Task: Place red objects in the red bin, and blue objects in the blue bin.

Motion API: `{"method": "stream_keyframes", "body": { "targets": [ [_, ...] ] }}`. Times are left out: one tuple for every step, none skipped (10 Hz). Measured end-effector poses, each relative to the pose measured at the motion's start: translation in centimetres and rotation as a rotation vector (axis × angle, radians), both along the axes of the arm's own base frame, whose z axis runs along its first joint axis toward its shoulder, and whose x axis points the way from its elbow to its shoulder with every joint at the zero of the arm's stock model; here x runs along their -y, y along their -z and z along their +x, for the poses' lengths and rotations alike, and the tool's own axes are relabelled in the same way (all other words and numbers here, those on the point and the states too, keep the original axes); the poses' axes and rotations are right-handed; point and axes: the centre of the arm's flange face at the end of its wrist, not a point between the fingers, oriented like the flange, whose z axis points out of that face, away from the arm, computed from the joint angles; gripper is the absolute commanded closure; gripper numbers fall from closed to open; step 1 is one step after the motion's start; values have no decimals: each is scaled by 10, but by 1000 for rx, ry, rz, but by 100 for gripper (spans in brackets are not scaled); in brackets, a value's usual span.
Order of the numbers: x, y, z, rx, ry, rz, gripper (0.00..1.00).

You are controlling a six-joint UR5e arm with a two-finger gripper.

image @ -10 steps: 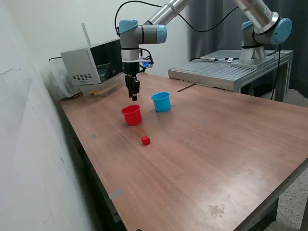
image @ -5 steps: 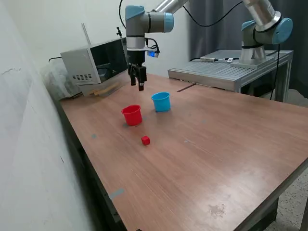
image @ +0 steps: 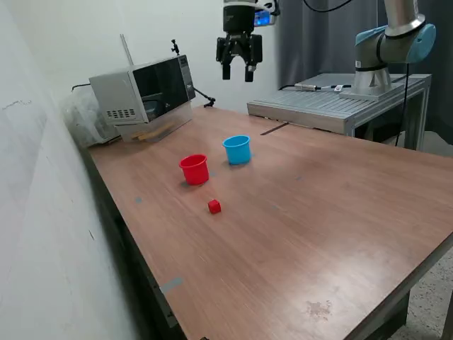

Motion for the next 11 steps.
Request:
{"method": "stream_keyframes", "body": {
  "targets": [
    [15, -11, 11, -3, -22, 0, 0],
    [26, -17, 18, -3, -39, -2, 0],
    [33, -17, 20, -1, -50, -16, 0],
    [40, -14, 16, 0, -61, -36, 0],
    [54, -5, 6, 3, -82, -53, 0],
    [70, 12, -7, 4, -104, -63, 0],
    [81, 36, -24, 8, -116, -68, 0],
    [87, 66, -43, 20, -121, -71, 0],
    [91, 100, -64, 37, -123, -71, 0],
    [93, 138, -85, 58, -121, -70, 0],
    [94, 174, -102, 73, -117, -68, 0]
  ]
}}
